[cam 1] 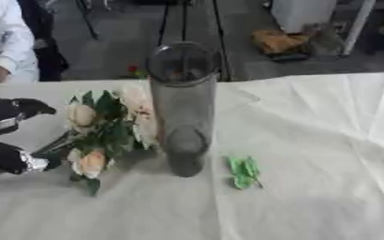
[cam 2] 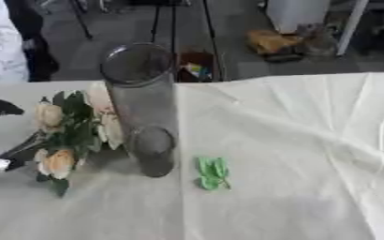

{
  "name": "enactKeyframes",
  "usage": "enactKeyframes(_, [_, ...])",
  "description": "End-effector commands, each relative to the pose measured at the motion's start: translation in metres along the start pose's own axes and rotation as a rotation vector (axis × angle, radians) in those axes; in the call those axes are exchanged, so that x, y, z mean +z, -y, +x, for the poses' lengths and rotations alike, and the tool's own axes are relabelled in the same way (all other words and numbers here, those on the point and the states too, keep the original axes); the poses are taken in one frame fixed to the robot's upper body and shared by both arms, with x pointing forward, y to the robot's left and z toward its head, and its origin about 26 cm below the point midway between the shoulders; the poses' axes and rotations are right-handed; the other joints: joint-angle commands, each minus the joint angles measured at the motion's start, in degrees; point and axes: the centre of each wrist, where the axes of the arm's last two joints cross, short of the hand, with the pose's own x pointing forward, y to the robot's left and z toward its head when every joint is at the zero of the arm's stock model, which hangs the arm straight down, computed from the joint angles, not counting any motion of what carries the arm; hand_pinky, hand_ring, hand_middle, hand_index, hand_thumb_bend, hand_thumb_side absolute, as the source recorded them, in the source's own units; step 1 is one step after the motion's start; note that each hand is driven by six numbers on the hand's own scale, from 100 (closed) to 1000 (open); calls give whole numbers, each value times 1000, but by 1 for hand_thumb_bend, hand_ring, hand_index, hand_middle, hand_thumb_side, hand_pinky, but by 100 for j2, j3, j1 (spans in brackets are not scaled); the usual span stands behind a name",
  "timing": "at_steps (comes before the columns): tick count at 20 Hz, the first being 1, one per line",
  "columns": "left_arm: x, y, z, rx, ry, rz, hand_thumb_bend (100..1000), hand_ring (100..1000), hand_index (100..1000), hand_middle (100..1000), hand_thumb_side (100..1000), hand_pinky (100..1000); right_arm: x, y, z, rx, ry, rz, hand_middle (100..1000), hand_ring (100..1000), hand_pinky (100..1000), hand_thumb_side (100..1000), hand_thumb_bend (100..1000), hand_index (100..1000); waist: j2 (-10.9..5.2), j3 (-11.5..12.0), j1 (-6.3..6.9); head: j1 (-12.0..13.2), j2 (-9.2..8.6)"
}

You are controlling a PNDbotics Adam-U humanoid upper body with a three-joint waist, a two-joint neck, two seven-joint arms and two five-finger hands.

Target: Arrange flowers into the vase.

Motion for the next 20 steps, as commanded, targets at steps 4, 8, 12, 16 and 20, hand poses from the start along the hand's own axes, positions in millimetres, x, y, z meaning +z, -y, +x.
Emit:
enactKeyframes(4, [-3,-6,-3,-23,-7,-14,518,917,991,928,657,790,-7,0,5,-9,27,17,267,332,201,927,100,520,-76,-24,0,42,-93])
enactKeyframes(8, [-9,-4,-3,-18,-15,-21,513,916,990,926,660,785,-7,-1,5,-13,25,21,266,332,201,927,100,520,-67,-35,-4,63,-105])
enactKeyframes(12, [-16,-1,-5,-15,-31,-36,499,918,990,926,667,783,-6,-2,5,-15,23,25,265,332,202,927,100,521,-56,-48,-1,79,-121])
enactKeyframes(16, [-22,1,-8,-11,-46,-51,487,919,990,926,666,783,-6,-2,5,-16,22,27,265,332,203,927,100,521,-39,-67,8,93,-138])
enactKeyframes(20, [-27,3,-11,-8,-58,-73,491,919,991,927,666,783,-6,-2,4,-16,22,28,264,332,203,927,100,521,-22,-90,15,106,-156])
